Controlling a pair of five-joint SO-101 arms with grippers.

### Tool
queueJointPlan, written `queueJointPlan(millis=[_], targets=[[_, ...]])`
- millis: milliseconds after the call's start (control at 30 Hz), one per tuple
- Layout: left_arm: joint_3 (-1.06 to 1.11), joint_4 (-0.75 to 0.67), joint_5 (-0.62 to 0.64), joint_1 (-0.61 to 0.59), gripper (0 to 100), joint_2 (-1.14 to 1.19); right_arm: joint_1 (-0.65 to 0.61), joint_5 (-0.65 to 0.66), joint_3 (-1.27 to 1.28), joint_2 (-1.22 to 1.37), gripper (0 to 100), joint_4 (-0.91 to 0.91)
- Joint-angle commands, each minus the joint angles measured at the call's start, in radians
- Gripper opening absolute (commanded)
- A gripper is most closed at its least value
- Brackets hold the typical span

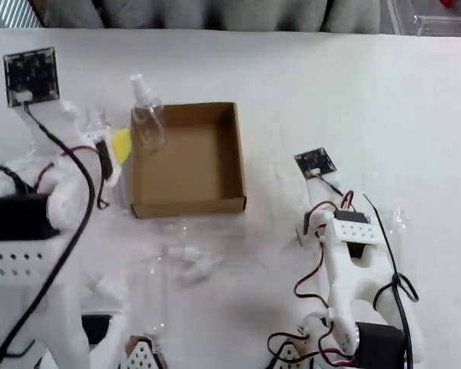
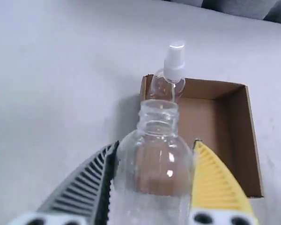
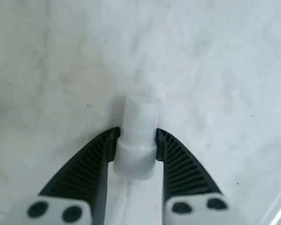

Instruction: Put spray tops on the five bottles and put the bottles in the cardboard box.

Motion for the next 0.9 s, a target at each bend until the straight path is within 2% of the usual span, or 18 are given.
queueJointPlan(millis=[0,233,400,700,867], targets=[[0.161,-0.164,-0.008,0.018,7,-0.202,0.013,0.003,-0.003,-0.019,1.5,-0.012],[0.446,-0.413,-0.002,0.027,7,-0.421,0.005,0.003,-0.009,-0.027,1.5,-0.019],[0.603,-0.597,-0.002,0.094,7,-0.530,0.007,0.003,-0.080,-0.051,1.5,-0.027],[0.675,-0.623,-0.002,0.213,6,-0.745,0.002,0.003,-0.218,-0.429,1.5,-0.031],[0.766,-0.675,-0.002,0.260,6,-0.835,-0.093,0.002,-0.267,-0.713,1.5,-0.148]])
